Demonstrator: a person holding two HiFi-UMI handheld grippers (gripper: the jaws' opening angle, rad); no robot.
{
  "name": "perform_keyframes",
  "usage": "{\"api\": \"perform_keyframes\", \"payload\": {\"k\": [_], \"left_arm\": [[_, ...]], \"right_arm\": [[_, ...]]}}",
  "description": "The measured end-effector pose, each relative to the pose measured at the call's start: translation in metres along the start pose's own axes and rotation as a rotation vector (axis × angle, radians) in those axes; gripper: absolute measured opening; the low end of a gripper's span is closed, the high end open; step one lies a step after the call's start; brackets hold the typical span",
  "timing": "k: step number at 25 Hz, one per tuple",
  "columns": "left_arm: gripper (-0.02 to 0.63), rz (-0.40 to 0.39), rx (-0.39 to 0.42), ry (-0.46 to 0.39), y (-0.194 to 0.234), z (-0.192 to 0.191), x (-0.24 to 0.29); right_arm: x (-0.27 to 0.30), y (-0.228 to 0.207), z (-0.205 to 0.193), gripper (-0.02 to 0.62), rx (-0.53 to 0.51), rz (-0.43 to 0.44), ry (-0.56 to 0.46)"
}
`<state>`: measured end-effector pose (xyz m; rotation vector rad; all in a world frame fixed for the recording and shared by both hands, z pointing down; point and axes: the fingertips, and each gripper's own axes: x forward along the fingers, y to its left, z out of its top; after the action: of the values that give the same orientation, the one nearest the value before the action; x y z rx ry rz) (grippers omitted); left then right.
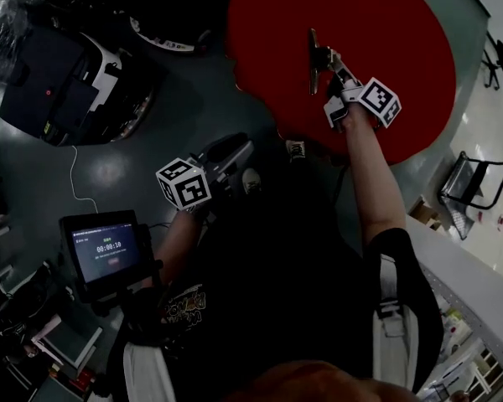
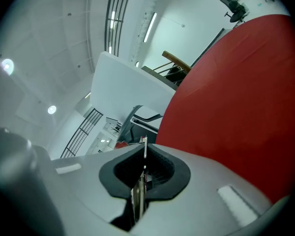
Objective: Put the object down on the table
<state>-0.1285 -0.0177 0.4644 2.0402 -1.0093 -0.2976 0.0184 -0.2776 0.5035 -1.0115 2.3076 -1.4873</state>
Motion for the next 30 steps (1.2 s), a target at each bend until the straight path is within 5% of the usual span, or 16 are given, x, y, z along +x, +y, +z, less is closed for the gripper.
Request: {"api": "perform_keyframes", "payload": {"k": [6, 11, 17, 30], "left_arm": [[0.127, 0.031, 0.005, -0.072, 0.008, 0.024, 0.014], [0.128, 0.052, -0.021, -0.043, 0.053, 0.056, 0.075], [0.129, 0.082, -0.059, -0.013, 0.049, 0.055, 0.14], [0.129, 0.086, -0.135, 0.078, 0.084, 0.043, 0.227]], "right_arm": [[0.028, -0.068, 0.027, 0.006, 0.014, -0.123, 0.026], [0.084, -0.143, 0.071, 0.006, 0.012, -0.206, 0.053], [0.084, -0.209, 0.112, 0.006, 0.015, -0.274, 0.1], [0.105, -0.281, 0.139, 0.008, 0.066, -0.271, 0.113]]}}
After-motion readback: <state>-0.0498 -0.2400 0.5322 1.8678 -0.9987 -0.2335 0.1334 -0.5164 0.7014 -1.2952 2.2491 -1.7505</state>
